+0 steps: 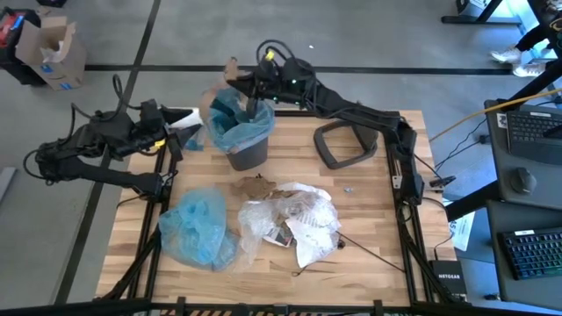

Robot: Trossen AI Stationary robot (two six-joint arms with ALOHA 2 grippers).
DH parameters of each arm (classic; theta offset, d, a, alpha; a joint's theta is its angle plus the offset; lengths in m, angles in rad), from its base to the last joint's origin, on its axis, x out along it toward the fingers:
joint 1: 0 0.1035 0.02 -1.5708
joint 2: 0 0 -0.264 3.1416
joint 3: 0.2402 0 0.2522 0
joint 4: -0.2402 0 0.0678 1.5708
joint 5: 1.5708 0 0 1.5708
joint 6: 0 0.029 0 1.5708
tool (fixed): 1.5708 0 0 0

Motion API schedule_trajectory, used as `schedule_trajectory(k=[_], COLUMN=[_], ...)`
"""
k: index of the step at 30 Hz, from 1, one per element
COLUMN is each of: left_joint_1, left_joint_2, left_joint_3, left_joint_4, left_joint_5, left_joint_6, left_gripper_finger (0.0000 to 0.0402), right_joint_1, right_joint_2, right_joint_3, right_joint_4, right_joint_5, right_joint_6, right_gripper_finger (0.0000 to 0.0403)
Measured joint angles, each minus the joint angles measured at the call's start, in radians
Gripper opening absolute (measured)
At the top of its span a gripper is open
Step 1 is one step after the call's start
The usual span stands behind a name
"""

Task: Pick and place trash into bin
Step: Put the brown napkin into the trash bin

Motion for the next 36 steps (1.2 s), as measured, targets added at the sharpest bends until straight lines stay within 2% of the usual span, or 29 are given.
schedule_trajectory(k=[3, 8, 12, 15, 20, 24, 27, 33, 36], left_joint_1=[0.000, 0.022, 0.061, 0.103, 0.208, 0.324, 0.408, 0.525, 0.550], left_joint_2=[0.000, 0.032, 0.128, 0.218, 0.388, 0.519, 0.610, 0.744, 0.809], left_joint_3=[0.001, 0.028, 0.101, 0.180, 0.346, 0.495, 0.573, 0.605, 0.590], left_joint_4=[-0.003, -0.003, -0.019, -0.048, -0.246, -0.413, -0.513, -0.590, -0.591], left_joint_5=[0.000, -0.014, -0.014, -0.014, 0.014, 0.116, 0.130, 0.226, 0.238], left_joint_6=[0.002, 0.014, 0.057, 0.085, 0.086, 0.060, 0.059, 0.095, 0.107], left_gripper_finger=[0.0253, 0.0253, 0.0253, 0.0253, 0.0253, 0.0253, 0.0253, 0.0253, 0.0253], right_joint_1=[0.002, 0.002, 0.002, 0.002, 0.002, 0.002, 0.002, 0.002, 0.002], right_joint_2=[0.004, -0.001, -0.002, -0.006, -0.009, -0.062, -0.082, -0.081, -0.079], right_joint_3=[0.001, 0.019, 0.101, 0.164, 0.292, 0.264, 0.264, 0.261, 0.261], right_joint_4=[-0.088, -0.229, -0.408, -0.523, -0.734, -0.805, -0.888, -1.053, -1.086], right_joint_5=[-0.016, -0.015, -0.013, 0.030, 0.093, 0.099, 0.099, 0.091, 0.091], right_joint_6=[-0.030, -0.032, -0.059, -0.132, -0.208, -0.231, -0.243, -0.243, -0.243], right_gripper_finger=[0.0038, 0.0137, 0.0199, 0.0225, 0.0238, 0.0238, 0.0239, 0.0239, 0.0239])
